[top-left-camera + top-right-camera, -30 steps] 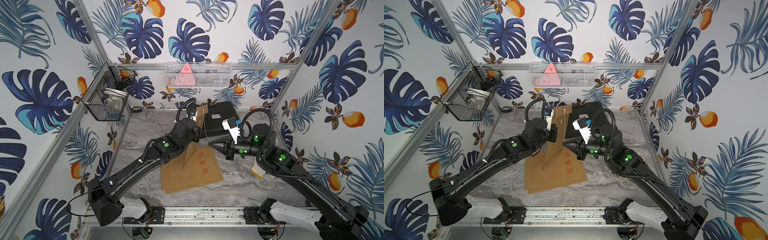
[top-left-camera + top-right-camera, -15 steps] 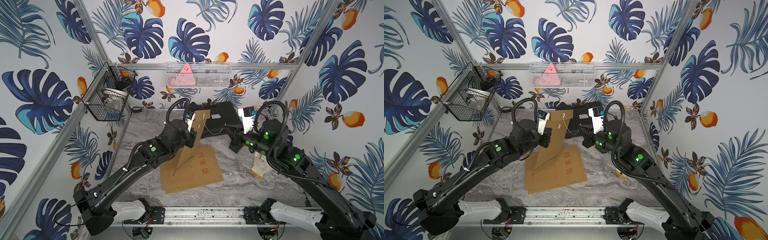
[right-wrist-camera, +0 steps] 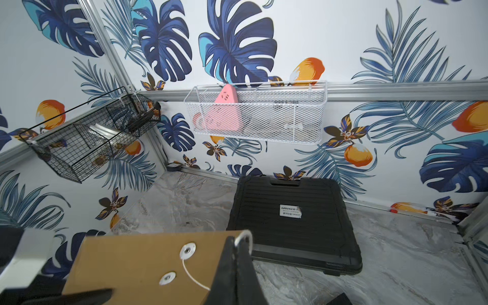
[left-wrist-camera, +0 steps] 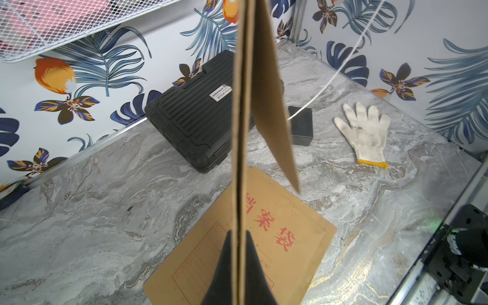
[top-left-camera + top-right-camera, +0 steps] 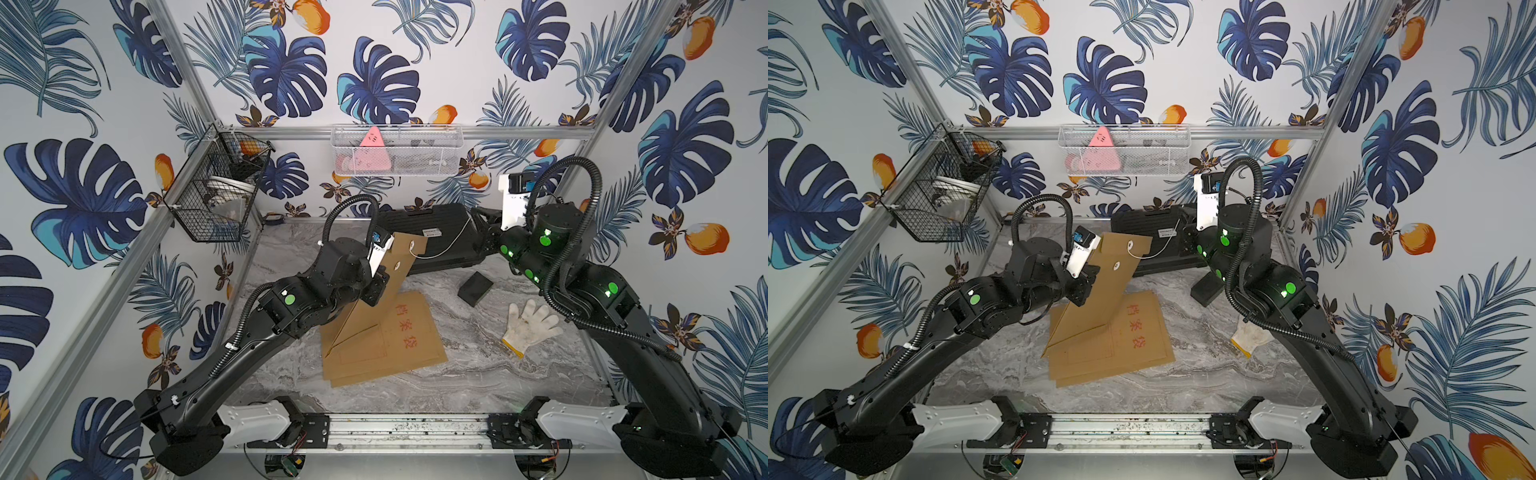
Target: Open the file bag
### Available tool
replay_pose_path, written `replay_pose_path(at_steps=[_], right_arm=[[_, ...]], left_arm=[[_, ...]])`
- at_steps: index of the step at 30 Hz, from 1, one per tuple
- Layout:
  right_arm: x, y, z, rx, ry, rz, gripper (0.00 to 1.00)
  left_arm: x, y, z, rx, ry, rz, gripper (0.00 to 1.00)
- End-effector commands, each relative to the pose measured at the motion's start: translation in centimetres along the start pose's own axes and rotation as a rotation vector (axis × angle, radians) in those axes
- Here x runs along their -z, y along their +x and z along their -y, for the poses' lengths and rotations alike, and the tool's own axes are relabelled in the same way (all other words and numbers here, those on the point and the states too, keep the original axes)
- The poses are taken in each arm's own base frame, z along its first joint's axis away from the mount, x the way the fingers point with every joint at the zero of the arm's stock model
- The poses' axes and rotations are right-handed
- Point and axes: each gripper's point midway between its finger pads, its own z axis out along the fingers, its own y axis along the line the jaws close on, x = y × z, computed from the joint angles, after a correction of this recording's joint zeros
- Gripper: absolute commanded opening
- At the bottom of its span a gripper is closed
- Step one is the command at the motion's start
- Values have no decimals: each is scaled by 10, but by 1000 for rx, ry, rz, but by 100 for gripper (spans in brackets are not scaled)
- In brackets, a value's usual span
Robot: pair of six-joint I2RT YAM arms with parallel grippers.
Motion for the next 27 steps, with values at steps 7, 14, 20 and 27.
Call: replay_pose_path(at_steps=[7,14,20,27], right_arm=[[-20,-19,10,11,32,-2,0],[-47,-38,48,-97,14,1,0],[-75,-31,41,-75,-97,-56,0],[-106,18,34,-96,-166,-199,0]], left_arm=[[7,0,18,-57,112,-13,0],[10,-1,33,-86,198,-12,0],[17,-8,52,-103,315,11,0],[28,-16,72,-96,439,65,0]])
